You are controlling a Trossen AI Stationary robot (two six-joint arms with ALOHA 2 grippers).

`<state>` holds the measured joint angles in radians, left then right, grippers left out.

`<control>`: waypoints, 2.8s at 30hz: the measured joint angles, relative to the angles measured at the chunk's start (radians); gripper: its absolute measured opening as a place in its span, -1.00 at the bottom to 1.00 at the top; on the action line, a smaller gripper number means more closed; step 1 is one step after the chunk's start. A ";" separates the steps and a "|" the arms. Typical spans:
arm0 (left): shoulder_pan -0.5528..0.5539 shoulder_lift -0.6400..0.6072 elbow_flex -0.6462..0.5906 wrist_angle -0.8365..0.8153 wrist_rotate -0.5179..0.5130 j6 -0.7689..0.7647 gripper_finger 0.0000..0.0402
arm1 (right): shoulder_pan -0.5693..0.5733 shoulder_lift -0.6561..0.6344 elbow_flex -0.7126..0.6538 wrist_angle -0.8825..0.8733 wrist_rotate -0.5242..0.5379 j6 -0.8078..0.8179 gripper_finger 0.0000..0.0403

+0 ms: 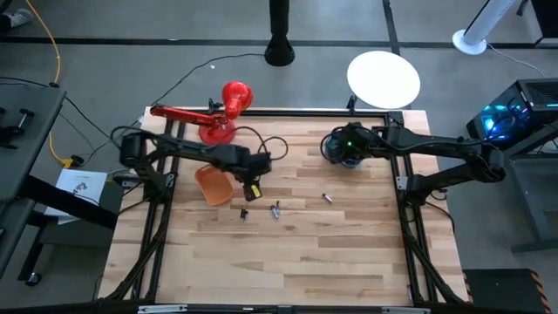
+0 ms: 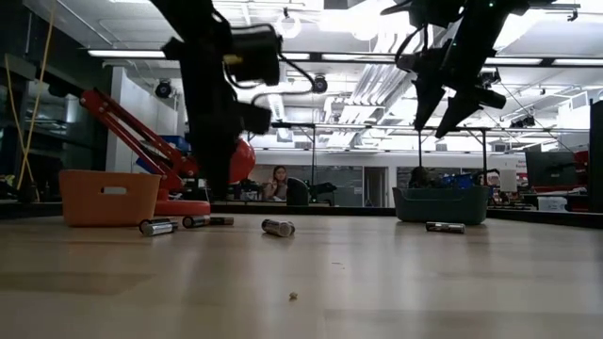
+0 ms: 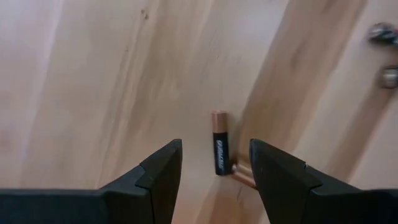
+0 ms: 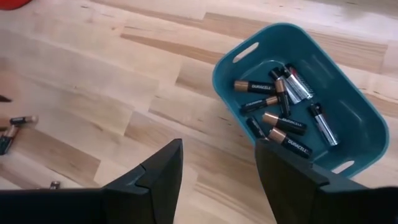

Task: Sort batteries
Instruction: Put the black battery into the blue bin

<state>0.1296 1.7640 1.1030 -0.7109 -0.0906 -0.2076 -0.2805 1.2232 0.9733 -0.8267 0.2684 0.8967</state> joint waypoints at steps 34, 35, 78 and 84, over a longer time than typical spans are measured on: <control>0.034 0.008 0.252 0.478 0.045 0.212 -0.99 | -0.138 -0.100 -0.025 -0.362 0.129 0.217 -0.46; 0.029 0.005 0.264 0.487 0.060 0.223 -0.99 | -0.175 -0.082 -0.031 -0.346 0.116 0.182 -0.52; -0.199 -0.378 -0.177 0.708 -0.200 -0.016 -1.00 | 0.072 0.417 -0.042 0.578 -0.190 0.154 -1.00; -0.181 -0.244 -0.177 0.766 -0.119 -0.009 -1.00 | 0.129 0.339 -0.039 0.606 -0.099 0.183 -1.00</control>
<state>-0.0517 1.5203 0.9260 0.0548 -0.2092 -0.2161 -0.1518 1.5623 0.9340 -0.2206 0.1698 1.0798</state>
